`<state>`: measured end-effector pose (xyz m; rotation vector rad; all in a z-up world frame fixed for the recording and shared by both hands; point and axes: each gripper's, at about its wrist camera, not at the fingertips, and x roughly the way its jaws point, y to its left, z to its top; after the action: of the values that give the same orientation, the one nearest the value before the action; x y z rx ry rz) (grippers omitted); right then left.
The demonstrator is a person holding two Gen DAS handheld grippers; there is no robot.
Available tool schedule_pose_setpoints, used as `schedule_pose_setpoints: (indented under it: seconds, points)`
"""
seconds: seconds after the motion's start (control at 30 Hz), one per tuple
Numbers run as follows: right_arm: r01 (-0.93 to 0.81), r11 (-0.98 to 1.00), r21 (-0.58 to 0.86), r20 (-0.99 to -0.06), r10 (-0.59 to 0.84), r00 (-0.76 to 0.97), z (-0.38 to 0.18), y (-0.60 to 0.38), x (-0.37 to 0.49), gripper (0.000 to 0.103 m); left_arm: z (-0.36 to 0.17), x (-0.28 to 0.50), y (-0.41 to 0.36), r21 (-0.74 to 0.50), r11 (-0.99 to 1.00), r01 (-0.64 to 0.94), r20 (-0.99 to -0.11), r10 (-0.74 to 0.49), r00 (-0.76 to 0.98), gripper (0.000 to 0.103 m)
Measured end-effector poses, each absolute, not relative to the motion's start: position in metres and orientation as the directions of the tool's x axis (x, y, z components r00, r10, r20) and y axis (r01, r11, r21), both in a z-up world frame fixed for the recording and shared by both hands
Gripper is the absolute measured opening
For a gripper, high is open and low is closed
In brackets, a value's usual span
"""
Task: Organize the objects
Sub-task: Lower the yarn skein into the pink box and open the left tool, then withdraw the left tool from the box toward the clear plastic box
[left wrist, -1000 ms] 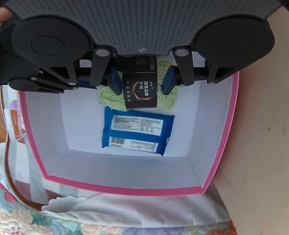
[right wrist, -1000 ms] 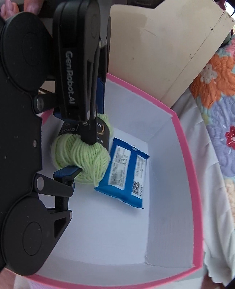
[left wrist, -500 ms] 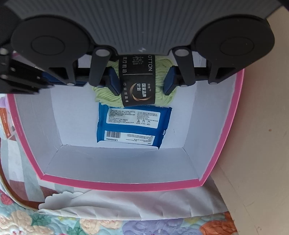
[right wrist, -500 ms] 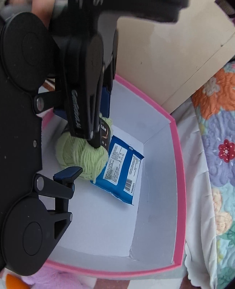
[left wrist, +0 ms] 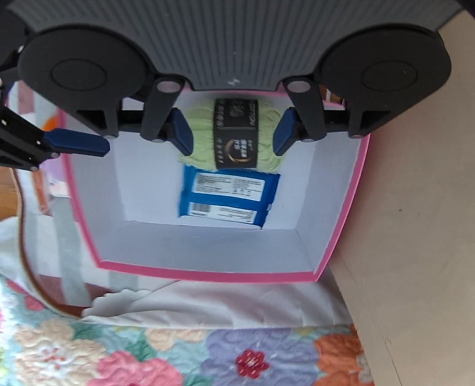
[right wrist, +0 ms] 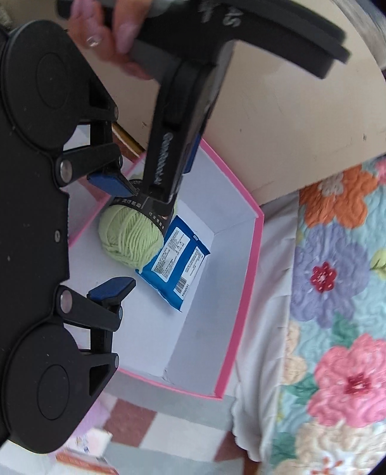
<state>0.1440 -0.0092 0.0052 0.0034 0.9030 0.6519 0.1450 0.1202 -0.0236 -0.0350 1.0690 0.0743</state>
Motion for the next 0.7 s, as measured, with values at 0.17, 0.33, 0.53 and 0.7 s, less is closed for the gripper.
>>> schedule_pose_setpoints:
  seconds: [0.17,0.33,0.53,0.7]
  points:
    - [-0.586,0.785,0.202,-0.731,0.519,0.443,0.029,-0.015,0.12,0.065,0.003,0.126,0.108,0.045,0.998,-0.044,-0.875,0.061,0.481,0.064]
    - [-0.601,0.765,0.232,-0.706,0.557,0.437,0.043,-0.027,0.11,0.065,0.024,0.112,0.095,0.024,1.0,-0.006,-0.877,0.024,0.48,0.067]
    - [-0.606,0.759,0.238,-0.691,0.571,0.444,0.051,-0.042,0.102,0.065,0.052,0.093,0.079,0.087,0.996,0.019,-0.848,0.064,0.525,0.072]
    - [-0.641,0.748,0.174,-0.671,0.566,0.478,0.072,-0.054,0.082,0.065,0.067,0.08,0.076,0.062,0.998,0.019,-0.852,0.043,0.522,0.072]
